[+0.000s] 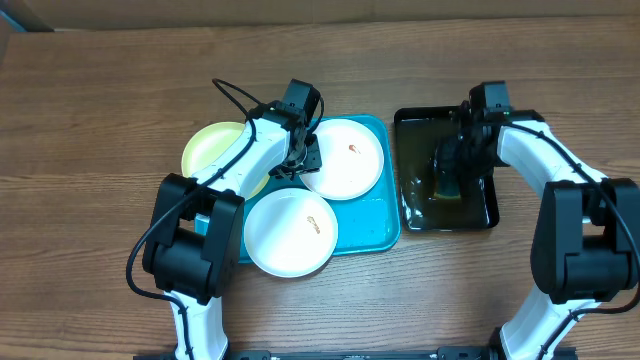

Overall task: Clean dirty plates on tray and stack at the side
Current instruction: 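Grasp the green sponge with the right gripper and lift it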

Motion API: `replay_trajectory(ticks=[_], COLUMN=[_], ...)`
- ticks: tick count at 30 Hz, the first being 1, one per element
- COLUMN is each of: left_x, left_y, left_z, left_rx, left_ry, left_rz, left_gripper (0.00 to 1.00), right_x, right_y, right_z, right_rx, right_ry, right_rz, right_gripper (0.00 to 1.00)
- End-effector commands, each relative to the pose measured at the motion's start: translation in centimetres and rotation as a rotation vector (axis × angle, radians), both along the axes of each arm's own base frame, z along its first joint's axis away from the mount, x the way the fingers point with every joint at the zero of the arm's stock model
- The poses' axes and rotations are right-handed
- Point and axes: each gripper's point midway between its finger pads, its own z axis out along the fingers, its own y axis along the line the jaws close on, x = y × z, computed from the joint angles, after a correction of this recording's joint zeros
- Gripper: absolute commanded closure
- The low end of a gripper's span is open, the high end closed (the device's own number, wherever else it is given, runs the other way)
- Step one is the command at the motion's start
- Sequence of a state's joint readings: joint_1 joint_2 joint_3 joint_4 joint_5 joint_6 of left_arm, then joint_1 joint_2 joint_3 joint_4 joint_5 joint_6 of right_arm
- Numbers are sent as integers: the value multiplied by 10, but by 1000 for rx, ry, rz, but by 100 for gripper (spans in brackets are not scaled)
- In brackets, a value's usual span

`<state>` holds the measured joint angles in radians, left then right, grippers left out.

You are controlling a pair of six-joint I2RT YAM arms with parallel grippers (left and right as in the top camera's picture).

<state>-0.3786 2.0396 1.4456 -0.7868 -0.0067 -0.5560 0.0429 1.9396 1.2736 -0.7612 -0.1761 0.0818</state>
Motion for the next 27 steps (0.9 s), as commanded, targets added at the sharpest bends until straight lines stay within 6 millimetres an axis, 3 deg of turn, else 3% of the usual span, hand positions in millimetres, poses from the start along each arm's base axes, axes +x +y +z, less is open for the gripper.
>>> replay_trajectory(ticks=[1,3,8,13,16,19,22,23,25,27], left_x=[-3,-2,0,2,3,3,3,3,3,4], left_y=[3,3,2,1,1,0,0,1,1,1], left_z=[-9,-9,-8,-8,-8,-7,-8,-8,-8,-7], left_rx=[29,28,25,20,19,18,18,19,22,23], left_ry=[9,6,-1,-12,-15,-17,-17,-16,-18,-20], left_rz=[14,14,14,14,14,14,14,12,-1,-5], left_gripper=[58,65,69,83,86,90,86,85,81,74], right_x=[5,-8,-51,-58,-68,-71,-71,-72,-73,-69], right_y=[3,3,1,1,6,13,19,21,23,23], right_z=[9,7,3,-11,-18,-24,-24,-23,-18,-9], right_rx=[10,7,0,0,17,21,19,18,17,16], right_ry=[-6,50,222,226,250,244,239,243,256,259], right_rz=[6,6,5,5,10,29,51,56,61,61], right_gripper=[30,26,17,18,21,29,72,82,83,70])
